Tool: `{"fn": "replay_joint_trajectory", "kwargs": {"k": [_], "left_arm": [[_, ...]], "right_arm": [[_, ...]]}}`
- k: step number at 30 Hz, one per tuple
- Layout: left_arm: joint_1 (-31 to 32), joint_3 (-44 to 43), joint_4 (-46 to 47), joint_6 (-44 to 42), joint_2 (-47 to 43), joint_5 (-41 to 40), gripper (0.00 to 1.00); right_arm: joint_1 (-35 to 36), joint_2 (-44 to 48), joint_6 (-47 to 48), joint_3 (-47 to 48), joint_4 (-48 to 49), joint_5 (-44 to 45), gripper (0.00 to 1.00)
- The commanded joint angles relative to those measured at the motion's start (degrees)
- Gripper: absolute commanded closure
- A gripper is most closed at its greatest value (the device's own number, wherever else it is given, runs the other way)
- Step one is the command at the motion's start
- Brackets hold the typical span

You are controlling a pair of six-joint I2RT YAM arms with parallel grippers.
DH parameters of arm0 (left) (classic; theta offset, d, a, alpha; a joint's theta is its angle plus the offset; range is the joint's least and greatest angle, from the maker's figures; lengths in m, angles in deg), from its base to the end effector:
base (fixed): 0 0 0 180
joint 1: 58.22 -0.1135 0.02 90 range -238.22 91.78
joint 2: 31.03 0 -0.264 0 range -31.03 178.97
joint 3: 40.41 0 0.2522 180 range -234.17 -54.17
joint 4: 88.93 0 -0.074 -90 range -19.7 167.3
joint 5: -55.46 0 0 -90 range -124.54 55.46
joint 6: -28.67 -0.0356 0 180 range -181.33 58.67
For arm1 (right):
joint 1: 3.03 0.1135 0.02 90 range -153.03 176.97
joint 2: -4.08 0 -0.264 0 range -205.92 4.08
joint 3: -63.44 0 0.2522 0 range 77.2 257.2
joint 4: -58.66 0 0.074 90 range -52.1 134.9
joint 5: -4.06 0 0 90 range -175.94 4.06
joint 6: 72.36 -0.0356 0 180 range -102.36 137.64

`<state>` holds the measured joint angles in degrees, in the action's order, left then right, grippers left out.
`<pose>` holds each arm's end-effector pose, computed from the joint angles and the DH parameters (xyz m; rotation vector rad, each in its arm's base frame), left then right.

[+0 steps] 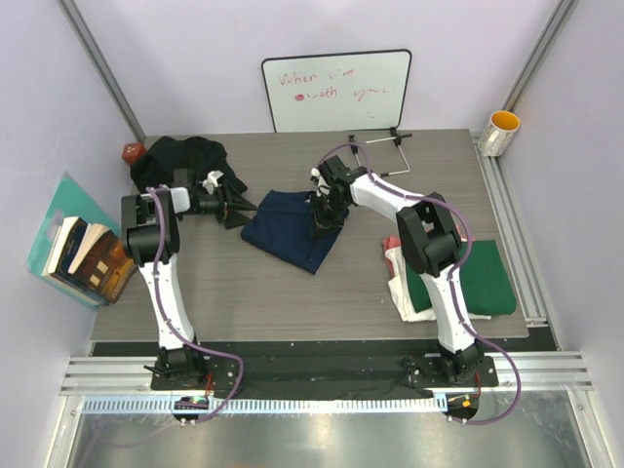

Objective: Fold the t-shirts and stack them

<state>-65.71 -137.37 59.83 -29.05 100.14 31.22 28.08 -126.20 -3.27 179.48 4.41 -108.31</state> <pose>0.4397 0.0251 0.0898 -0.5162 2.4539 -1.6838 0.3991 0.2567 0.1534 -0.3639 2.8600 0.7520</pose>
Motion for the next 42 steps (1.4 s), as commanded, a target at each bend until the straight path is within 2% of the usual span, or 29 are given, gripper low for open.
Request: {"fn": "replay_joint_trajectory", "kwargs": {"k": [1, 5, 9, 14, 23, 24, 27, 33, 38, 42], "left_arm": [[2.8, -2.0, -8.7, -5.2, 3.7, -7.7, 0.40], [6.3, -4.0, -13.8, -8.5, 4.3, -10.3, 0.40], [10.0, -2.8, -14.7, -9.0, 3.7, -12.6, 0.40], [11.4, 0.7, -14.8, -9.3, 3.1, -14.7, 0.42], [11.6, 3.0, -13.2, -8.5, -1.4, -16.8, 0.73], [11.6, 3.1, -13.1, -8.5, -1.7, -16.9, 0.82], [12.0, 4.4, -12.8, -8.3, -3.2, -17.8, 1.00], [13.5, 10.4, -7.9, -4.7, -7.3, -18.6, 1.00], [14.3, 16.0, -3.4, -1.8, -9.6, -18.1, 1.00], [14.3, 19.4, -1.3, -0.1, -12.6, -22.1, 1.00]], "right_arm": [[-0.1, -5.5, 2.9, -0.5, -6.6, 5.6, 0.77], [-0.1, -5.4, 3.0, -0.5, -6.7, 5.1, 0.77], [-0.1, -5.2, 3.1, -0.6, -6.7, 5.2, 0.77], [-0.1, -5.3, 3.0, -0.2, -6.5, 4.6, 0.77], [-0.1, -5.0, 3.2, -0.1, -6.1, 3.7, 0.77], [-0.1, -4.6, 3.5, -0.5, -6.1, 4.1, 0.77], [-0.1, -2.5, 4.1, -2.3, -6.0, 4.2, 0.77], [-0.3, 7.0, 4.0, -3.6, -5.2, 6.2, 0.64], [-2.9, 15.6, 0.1, -3.8, -3.4, 5.8, 0.62], [-5.6, 20.9, -1.0, -5.6, -4.1, 7.0, 0.61]]}}
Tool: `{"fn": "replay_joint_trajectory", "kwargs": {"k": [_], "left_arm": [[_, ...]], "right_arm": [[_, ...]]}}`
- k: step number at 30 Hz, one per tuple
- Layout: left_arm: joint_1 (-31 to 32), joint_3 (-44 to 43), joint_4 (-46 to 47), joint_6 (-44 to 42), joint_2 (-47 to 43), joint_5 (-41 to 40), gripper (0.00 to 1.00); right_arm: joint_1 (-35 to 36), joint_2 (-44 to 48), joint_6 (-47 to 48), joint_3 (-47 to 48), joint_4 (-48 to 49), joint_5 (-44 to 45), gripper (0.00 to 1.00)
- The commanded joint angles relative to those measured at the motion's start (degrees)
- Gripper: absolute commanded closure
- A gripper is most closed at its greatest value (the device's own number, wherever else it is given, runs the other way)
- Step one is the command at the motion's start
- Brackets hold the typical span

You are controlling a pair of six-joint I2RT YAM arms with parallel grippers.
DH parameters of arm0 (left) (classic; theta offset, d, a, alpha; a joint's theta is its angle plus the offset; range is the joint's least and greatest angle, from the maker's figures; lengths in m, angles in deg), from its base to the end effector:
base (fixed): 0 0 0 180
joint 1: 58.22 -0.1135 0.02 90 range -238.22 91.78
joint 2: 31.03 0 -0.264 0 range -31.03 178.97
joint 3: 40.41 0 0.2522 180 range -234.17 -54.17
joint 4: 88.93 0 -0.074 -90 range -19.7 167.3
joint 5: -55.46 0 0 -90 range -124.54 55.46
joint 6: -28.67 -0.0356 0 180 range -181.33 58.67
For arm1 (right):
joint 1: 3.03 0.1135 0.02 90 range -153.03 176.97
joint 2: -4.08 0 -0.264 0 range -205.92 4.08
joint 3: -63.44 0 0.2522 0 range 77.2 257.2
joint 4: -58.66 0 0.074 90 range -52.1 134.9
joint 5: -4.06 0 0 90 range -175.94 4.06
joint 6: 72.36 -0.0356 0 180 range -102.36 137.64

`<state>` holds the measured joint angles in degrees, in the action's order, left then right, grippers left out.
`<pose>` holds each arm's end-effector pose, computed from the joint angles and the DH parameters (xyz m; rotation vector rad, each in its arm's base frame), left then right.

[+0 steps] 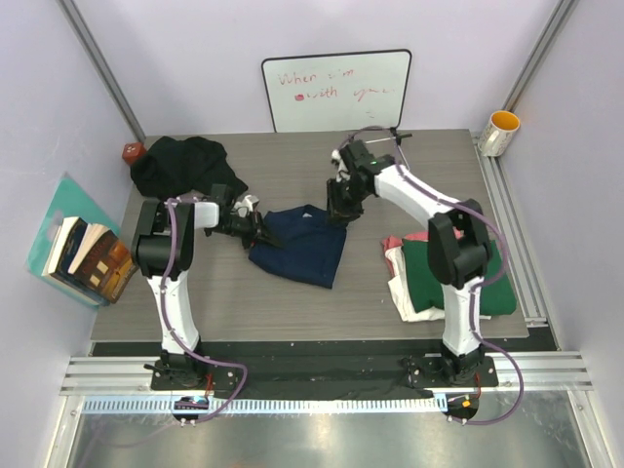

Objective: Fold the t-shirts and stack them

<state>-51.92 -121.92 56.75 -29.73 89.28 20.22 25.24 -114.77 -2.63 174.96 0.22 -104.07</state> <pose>0.3718 -0.0703 0.0929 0.3913 -2.6971 1.4620 0.3838 0.2190 0.2142 -0.2923 2.7988 0.6572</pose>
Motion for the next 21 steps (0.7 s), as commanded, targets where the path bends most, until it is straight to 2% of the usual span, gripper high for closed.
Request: {"fn": "replay_joint_trajectory", "kwargs": {"k": [1, 2, 6, 8, 14, 21], "left_arm": [[0.2, 4.9, 2.5, 1.3, -2.3, -12.5, 1.00], [-0.1, 5.3, 3.4, 2.4, -2.6, -13.1, 1.00], [-1.7, 7.0, 10.5, 8.7, -3.3, -12.5, 1.00], [-1.7, 5.8, 11.1, 10.4, -2.7, -10.8, 1.00], [-1.7, 4.4, 13.8, 13.4, -0.8, -8.3, 1.00], [-0.2, 7.4, 20.2, 17.9, -1.0, -2.9, 1.00]], "right_arm": [[-3.1, 10.6, -1.4, -1.9, -0.7, 3.3, 0.59], [-3.2, 11.9, -1.2, -3.0, -1.0, 4.2, 0.54], [-3.5, 17.2, -1.5, -12.6, -0.8, 3.7, 0.54], [-3.5, 18.4, -2.4, -16.4, 0.4, 3.4, 0.55], [-3.8, 22.1, -3.5, -20.1, 2.1, 4.9, 0.55], [-6.3, 25.3, -5.8, -20.3, 3.3, 8.0, 0.55]]}}
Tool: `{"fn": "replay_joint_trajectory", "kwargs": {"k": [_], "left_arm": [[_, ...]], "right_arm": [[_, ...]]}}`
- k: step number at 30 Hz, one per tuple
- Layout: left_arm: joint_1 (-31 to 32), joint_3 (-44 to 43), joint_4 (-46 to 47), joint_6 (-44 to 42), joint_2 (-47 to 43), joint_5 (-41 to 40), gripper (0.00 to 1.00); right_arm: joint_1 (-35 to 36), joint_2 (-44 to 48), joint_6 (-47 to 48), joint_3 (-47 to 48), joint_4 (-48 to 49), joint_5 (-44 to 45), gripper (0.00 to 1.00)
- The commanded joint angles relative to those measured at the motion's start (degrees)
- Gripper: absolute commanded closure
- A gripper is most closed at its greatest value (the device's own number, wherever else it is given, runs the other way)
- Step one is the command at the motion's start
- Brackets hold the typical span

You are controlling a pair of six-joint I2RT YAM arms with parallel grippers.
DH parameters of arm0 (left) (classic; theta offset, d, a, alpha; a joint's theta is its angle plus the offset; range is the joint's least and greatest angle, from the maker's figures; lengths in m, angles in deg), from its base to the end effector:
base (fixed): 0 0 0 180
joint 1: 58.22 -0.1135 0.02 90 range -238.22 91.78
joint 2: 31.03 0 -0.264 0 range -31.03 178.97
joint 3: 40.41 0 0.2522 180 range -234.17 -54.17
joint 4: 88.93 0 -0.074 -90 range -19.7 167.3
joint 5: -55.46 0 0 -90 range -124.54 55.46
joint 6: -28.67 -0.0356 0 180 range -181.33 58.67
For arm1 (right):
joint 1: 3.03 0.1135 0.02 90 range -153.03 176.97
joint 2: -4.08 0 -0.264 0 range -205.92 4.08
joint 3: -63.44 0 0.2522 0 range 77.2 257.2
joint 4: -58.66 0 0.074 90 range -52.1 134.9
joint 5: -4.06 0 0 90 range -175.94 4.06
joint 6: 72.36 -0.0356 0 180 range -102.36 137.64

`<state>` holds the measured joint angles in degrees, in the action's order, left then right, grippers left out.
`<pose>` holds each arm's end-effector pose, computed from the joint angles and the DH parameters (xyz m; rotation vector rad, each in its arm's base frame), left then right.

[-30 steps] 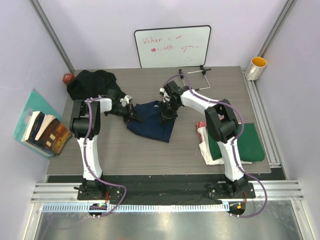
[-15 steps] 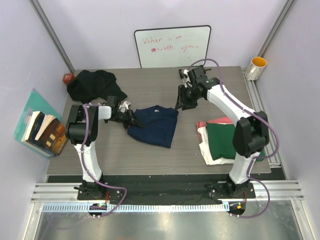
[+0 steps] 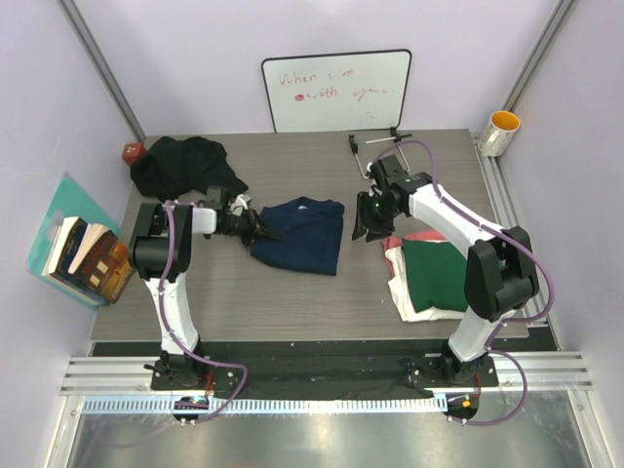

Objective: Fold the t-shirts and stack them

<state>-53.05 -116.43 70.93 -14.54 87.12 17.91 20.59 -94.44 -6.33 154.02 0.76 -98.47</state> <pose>0.3720 -0.0620 0.0924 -0.6589 2.6668 -1.5024 0.3207 0.1487 0.2405 -0.0572 2.7970 0.5224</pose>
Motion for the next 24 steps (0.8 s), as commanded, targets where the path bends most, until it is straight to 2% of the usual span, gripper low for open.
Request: {"fn": "replay_joint_trajectory", "kwargs": {"k": [1, 4, 5, 8, 14, 24], "left_arm": [[1.2, 2.2, 6.0, 3.3, 1.1, 0.2, 1.00], [2.3, 4.9, 15.6, 10.1, 0.8, 3.5, 1.00], [2.5, 7.0, 24.2, 16.7, 0.9, 4.2, 1.00], [3.9, 9.4, 38.1, 25.6, 1.3, 5.4, 1.00], [7.2, 6.3, 40.0, 29.6, -0.1, 5.7, 1.00], [9.0, -1.5, 44.3, 37.9, -2.5, 4.6, 1.00]], "right_arm": [[-2.0, 5.2, -2.5, 0.7, 2.9, 2.3, 0.55], [-3.0, 5.4, -3.2, 1.3, 3.6, 2.1, 0.55], [-3.1, 5.7, -3.2, 1.5, 3.6, 2.3, 0.55], [-3.3, 6.2, -3.5, 1.4, 4.0, 2.9, 0.55], [-3.8, 7.0, -3.5, 1.0, 4.2, 3.6, 0.55], [-6.0, 10.1, -3.7, -0.5, 4.2, 5.8, 0.55]]}}
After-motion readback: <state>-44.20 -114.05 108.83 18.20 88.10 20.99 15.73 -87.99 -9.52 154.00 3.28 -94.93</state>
